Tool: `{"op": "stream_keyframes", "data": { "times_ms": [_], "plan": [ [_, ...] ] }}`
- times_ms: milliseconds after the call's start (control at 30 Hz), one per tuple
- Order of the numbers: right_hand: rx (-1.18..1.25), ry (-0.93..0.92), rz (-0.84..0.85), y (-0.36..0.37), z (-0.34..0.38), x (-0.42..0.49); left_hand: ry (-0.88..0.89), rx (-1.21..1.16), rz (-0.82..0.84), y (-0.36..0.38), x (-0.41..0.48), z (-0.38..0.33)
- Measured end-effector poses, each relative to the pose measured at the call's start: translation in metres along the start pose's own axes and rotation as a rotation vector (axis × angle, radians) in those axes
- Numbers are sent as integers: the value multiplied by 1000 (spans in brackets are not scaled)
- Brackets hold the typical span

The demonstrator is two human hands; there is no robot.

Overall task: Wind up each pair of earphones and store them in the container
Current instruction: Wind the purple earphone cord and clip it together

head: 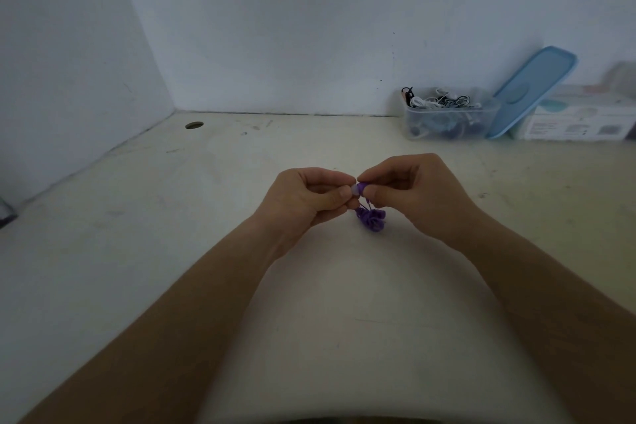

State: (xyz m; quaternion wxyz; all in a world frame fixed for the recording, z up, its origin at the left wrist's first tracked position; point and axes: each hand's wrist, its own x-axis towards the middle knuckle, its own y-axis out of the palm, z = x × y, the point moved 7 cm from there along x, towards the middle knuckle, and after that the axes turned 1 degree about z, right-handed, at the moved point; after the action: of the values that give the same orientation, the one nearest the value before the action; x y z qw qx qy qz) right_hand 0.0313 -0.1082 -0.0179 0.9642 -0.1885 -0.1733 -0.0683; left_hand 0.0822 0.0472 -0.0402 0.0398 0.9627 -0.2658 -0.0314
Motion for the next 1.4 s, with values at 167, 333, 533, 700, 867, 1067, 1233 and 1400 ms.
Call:
{"op": "stream_keyframes", "data": {
  "times_ms": [167, 333, 533, 700, 867, 1067, 1233, 1400],
  "plan": [
    [-29, -17, -23, 0, 2, 0, 8, 4, -7, 0, 1, -1],
    [-45, -23, -34, 1, 3, 0, 12, -1, -16, 0, 1, 0],
    [2, 8, -7, -2, 2, 0, 7, -33, 12, 1, 2, 0],
    [-81, -40, -21, 0, 6, 0, 17, -14, -2, 1, 1, -1],
    [-61, -31, -8, -1, 5, 1, 20, -20, 9, 1, 1, -1],
    [58, 14, 21, -1, 4, 0, 18, -29, 27, 2, 2, -1],
    [83, 11, 27, -1, 3, 0, 24, -15, 26, 3, 1, -1],
    [108, 21, 61, 0, 2, -1, 34, 19, 23, 4, 0, -2]
  ]
}}
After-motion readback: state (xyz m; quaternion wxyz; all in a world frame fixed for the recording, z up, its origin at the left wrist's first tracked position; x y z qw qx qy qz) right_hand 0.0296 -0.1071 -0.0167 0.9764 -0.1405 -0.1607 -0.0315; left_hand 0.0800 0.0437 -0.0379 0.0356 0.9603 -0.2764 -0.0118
